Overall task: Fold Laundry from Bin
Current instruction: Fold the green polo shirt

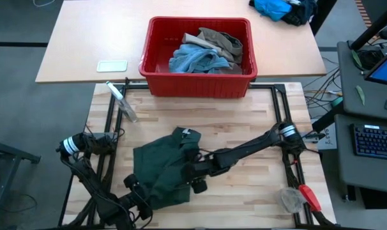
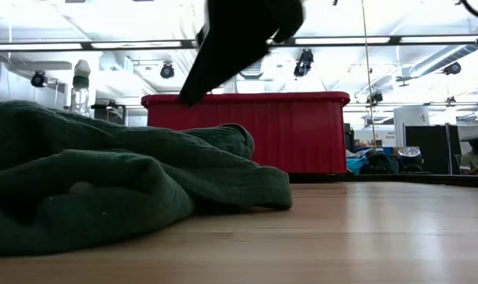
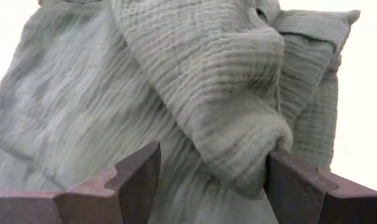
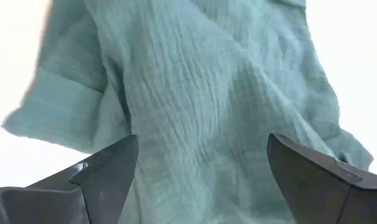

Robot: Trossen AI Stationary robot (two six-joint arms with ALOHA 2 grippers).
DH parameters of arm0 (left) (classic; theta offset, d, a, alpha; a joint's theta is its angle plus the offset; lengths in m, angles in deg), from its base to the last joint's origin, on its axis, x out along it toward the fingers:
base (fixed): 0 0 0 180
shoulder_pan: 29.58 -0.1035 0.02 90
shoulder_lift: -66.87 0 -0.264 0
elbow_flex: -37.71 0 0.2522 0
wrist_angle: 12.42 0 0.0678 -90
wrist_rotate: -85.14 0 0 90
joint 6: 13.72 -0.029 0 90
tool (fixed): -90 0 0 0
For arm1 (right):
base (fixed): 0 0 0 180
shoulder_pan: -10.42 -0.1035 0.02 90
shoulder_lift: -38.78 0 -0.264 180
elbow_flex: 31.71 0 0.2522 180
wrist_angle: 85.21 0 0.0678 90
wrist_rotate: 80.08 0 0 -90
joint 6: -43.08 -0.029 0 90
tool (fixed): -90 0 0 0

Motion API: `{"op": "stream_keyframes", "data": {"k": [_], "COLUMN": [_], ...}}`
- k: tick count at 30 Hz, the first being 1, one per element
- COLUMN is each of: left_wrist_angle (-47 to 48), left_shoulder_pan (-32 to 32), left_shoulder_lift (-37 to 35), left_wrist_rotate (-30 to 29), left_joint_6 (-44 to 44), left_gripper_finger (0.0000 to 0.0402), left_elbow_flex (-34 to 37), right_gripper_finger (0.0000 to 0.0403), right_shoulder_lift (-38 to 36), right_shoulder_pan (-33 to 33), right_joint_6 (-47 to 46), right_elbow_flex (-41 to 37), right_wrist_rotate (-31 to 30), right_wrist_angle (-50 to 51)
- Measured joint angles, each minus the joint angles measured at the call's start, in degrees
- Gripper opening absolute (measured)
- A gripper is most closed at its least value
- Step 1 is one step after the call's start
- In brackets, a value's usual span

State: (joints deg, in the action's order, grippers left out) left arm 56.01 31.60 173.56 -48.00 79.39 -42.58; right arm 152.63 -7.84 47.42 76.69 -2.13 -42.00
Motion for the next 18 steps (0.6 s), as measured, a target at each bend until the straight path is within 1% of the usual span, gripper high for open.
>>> {"op": "stream_keyframes", "data": {"k": [5,7,9,11,12,15,16,18], "left_wrist_angle": [-3.86,-5.29,-5.72,-5.74,-5.74,-5.76,-5.76,-5.11], "left_shoulder_pan": [-0.44,-0.70,-0.99,-1.22,-1.22,-1.26,-1.26,-1.19], "left_shoulder_lift": [0.00,0.00,0.00,0.00,0.00,0.00,-0.02,-0.09], "left_wrist_rotate": [-1.50,-3.08,-3.96,-3.88,-3.49,-1.06,-0.27,0.60], "left_joint_6": [-0.20,-0.72,-0.91,-1.19,-1.63,-2.23,-2.16,-1.43], "left_gripper_finger": [0.0236,0.0226,0.0205,0.0171,0.0146,0.0045,0.0024,0.0016], "left_elbow_flex": [2.17,3.16,3.90,4.25,4.32,4.32,4.32,3.84], "right_gripper_finger": [0.0343,0.0343,0.0343,0.0343,0.0343,0.0343,0.0343,0.0343], "right_shoulder_lift": [-7.31,-9.99,-12.37,-14.42,-15.17,-17.18,-17.94,-18.90], "right_shoulder_pan": [-0.97,-1.67,-2.48,-3.31,-3.79,-5.33,-5.94,-6.78], "right_joint_6": [-2.11,-3.11,-3.77,-4.86,-5.23,-6.30,-6.32,-6.31], "right_elbow_flex": [-10.01,-13.67,-16.76,-19.71,-20.95,-24.21,-25.03,-26.28], "right_wrist_rotate": [-0.02,-0.04,-0.12,-0.60,-1.46,-5.86,-7.67,-11.03], "right_wrist_angle": [-6.27,-8.97,-11.64,-13.59,-14.48,-16.15,-17.03,-18.83]}}
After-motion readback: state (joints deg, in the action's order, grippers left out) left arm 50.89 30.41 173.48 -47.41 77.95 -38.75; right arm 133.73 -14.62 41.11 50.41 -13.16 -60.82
